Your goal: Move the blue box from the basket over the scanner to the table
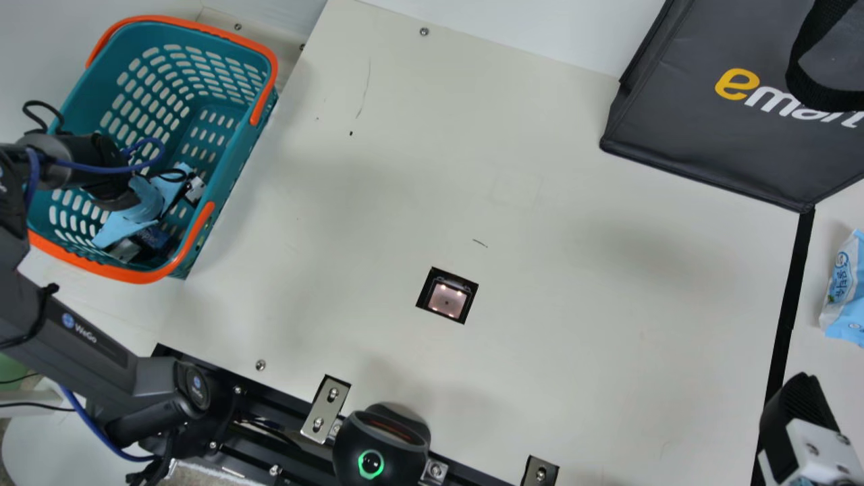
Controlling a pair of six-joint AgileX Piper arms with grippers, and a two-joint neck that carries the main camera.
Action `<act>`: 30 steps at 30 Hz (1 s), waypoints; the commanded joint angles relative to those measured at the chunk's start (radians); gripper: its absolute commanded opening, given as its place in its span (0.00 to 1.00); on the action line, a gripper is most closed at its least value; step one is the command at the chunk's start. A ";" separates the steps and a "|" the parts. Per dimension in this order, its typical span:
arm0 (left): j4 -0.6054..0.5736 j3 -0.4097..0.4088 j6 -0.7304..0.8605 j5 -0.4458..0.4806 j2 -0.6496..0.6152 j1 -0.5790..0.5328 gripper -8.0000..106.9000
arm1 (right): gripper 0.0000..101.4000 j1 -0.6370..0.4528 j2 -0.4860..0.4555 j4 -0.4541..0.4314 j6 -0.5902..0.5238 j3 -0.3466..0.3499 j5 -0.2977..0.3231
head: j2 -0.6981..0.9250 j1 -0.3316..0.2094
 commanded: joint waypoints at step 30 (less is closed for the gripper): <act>-0.142 0.029 0.105 -0.082 -0.082 -0.054 0.85 | 0.94 0.000 0.000 0.000 0.000 0.000 -0.001 | 0.002 -0.029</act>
